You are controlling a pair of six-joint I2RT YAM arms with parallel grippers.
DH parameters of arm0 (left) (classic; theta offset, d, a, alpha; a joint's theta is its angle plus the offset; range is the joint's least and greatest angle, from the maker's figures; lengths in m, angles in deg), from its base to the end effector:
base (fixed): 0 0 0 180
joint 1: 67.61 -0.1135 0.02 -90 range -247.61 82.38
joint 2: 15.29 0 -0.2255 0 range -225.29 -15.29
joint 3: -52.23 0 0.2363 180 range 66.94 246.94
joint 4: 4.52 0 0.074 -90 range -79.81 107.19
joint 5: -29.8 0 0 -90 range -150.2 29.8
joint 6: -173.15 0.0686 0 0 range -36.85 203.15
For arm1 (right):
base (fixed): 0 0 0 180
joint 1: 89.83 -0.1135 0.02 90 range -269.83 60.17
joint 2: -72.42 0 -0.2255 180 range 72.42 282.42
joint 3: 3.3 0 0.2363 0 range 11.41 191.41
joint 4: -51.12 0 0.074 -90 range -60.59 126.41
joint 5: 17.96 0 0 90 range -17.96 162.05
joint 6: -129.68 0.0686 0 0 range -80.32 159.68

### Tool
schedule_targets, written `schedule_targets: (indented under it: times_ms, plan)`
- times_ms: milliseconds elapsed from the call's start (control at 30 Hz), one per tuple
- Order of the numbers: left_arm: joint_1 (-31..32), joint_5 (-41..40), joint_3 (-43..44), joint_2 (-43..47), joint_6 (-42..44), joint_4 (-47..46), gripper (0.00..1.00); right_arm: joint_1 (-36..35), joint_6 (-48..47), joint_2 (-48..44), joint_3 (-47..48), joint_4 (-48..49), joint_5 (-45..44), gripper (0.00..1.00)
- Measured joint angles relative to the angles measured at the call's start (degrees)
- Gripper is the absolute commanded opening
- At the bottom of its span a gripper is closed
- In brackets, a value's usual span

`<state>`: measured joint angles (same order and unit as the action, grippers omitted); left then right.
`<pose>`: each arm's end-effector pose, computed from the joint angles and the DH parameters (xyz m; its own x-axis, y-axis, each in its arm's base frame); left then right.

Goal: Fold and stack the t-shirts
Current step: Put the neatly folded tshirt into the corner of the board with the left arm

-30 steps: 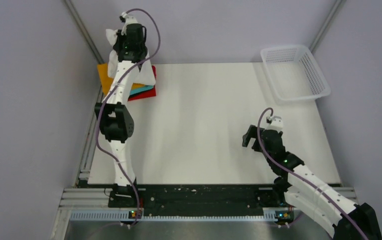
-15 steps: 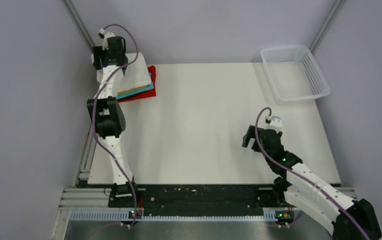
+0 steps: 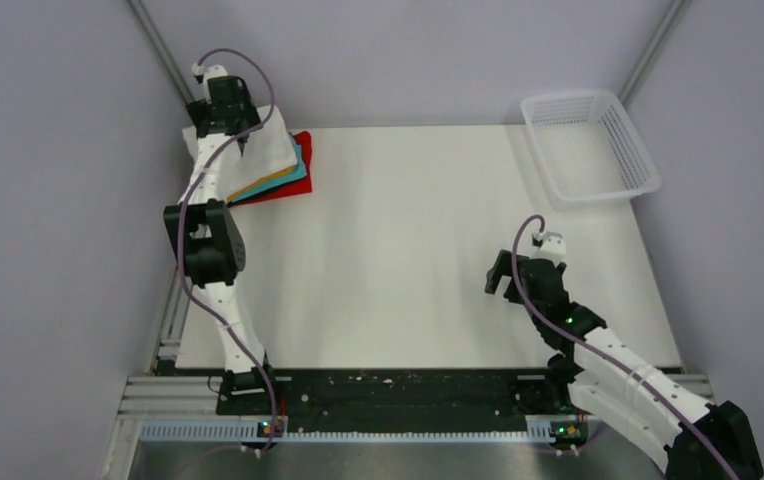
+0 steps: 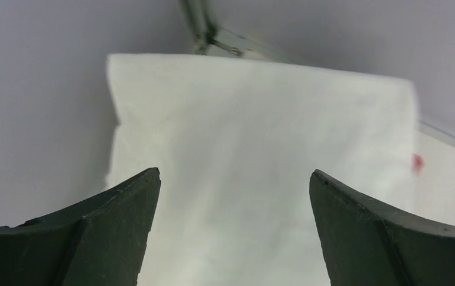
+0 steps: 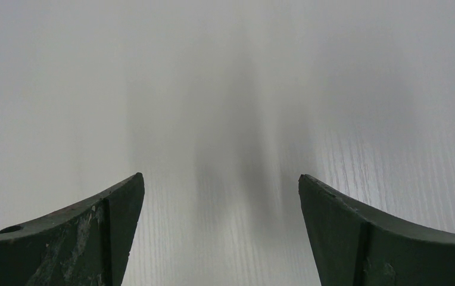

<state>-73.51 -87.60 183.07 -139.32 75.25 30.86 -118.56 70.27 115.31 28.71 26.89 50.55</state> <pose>0.4934 0.0827 0.2639 -0.4034 -0.1644 -0.9001 -0.5540 0.8268 0.0973 0.1871 0.0739 0.1431 -0.5280 0.2505 -0.8114 0.0979 0.9671 0.2349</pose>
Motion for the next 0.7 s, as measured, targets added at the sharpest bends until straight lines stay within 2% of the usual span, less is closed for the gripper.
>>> schedule_targets:
  times_ms: [200, 433, 567, 700]
  plan:
    - [0.04, 19.45, -5.53, 5.27, -9.11, -2.82, 0.99, 0.00, 0.00, -3.15, 0.00, 0.02, -0.09, 0.99]
    - [0.28, 38.12, -5.51, -0.52, -19.89, -5.22, 0.99, 0.00, 0.00, -3.74, 0.00, 0.07, -0.31, 0.99]
    - [0.68, 44.13, -5.53, -6.25, -23.47, -6.25, 0.99, 0.00, 0.00, -3.34, 0.00, 0.13, -0.28, 0.99]
    - [1.40, 45.79, -5.70, -7.63, -24.15, -7.45, 0.99, 0.00, 0.00, -2.56, 0.00, 0.09, -0.28, 0.99]
